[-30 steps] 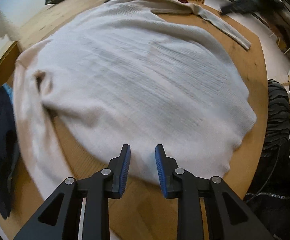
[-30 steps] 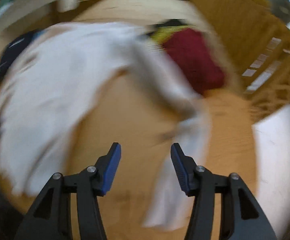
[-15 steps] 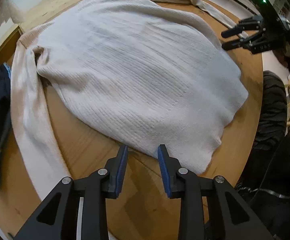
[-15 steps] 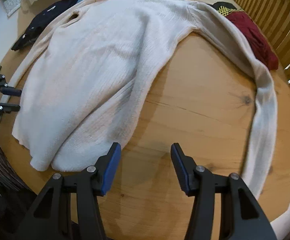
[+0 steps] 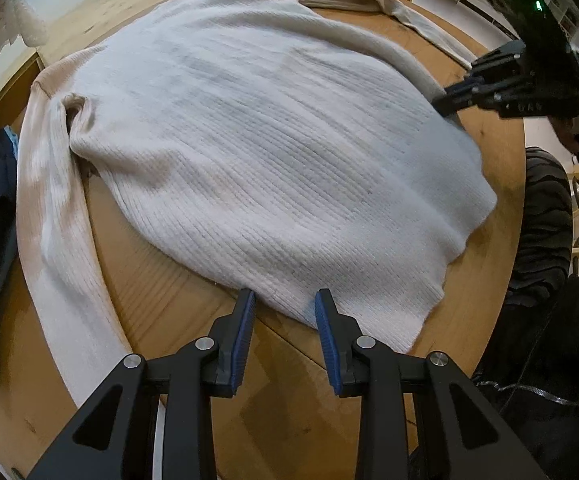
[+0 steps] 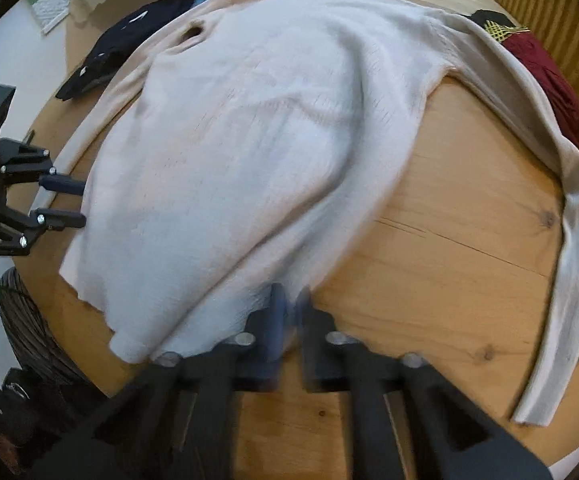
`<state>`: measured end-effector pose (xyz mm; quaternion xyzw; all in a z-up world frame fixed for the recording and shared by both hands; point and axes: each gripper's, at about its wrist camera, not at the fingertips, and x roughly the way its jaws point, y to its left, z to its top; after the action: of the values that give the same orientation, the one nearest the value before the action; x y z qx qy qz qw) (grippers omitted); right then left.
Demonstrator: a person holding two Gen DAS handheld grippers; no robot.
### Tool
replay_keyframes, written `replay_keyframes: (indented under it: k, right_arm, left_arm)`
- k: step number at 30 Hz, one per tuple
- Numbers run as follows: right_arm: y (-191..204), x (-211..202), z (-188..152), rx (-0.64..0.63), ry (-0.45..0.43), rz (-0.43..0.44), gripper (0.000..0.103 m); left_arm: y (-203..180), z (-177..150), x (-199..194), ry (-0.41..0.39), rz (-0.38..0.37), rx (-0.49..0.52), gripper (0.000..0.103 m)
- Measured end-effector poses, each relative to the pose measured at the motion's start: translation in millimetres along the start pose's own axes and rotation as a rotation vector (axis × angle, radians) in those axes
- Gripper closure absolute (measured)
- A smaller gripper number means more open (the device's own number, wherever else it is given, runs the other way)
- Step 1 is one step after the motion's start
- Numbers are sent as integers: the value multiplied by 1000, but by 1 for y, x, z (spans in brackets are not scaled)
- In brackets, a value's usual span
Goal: Fold clothes
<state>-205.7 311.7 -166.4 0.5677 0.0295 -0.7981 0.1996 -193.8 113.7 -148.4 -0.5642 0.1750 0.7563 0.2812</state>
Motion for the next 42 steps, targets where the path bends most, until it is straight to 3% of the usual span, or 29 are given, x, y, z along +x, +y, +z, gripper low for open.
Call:
replay_keyframes:
  k: [2, 7, 9, 11, 13, 16, 18, 20, 24, 27, 30, 34, 38, 42]
  right_arm:
    - [-11, -18, 8, 36, -35, 34, 97]
    - [-39, -77, 18, 55, -119, -90, 97]
    - [-52, -66, 22, 92, -70, -217, 95]
    - [-57, -40, 21, 90, 46, -353, 94]
    - [-59, -34, 13, 83, 70, -392, 94]
    - [-40, -42, 12, 34, 17, -359, 86]
    - [-9, -45, 14, -53, -12, -281, 67]
    - [32, -38, 14, -154, -18, -177, 59]
    - [121, -7, 14, -345, 13, -34, 59]
    - [173, 22, 15, -452, 59, -26, 59]
    - [197, 46, 21, -502, 90, -73, 59]
    - [204, 65, 26, -484, 143, -80, 58]
    - [205, 74, 29, -484, 170, -84, 47]
    - [207, 77, 28, -513, 174, -88, 47]
  left_arm:
    - [-1, -1, 1, -1, 3, 3, 72]
    - [-2, -2, 4, -6, -2, -6, 70]
    - [-3, -2, 4, -8, -1, -2, 68]
    - [-4, -2, 3, -14, 1, -4, 70]
    - [-3, -4, 0, -24, 5, -9, 70]
    - [4, -9, -10, -36, 15, -31, 70]
    - [12, -14, -21, -53, 42, -54, 70]
    - [16, -16, -38, -76, 60, -85, 70]
    - [46, -2, -46, -115, 86, -150, 70]
    - [59, -31, -67, -116, 99, -179, 70]
    - [63, -51, -71, -116, 101, -191, 70]
    - [64, -70, -72, -121, 94, -189, 70]
    - [66, -76, -72, -140, 79, -196, 70]
    - [67, -78, -71, -159, 70, -203, 70]
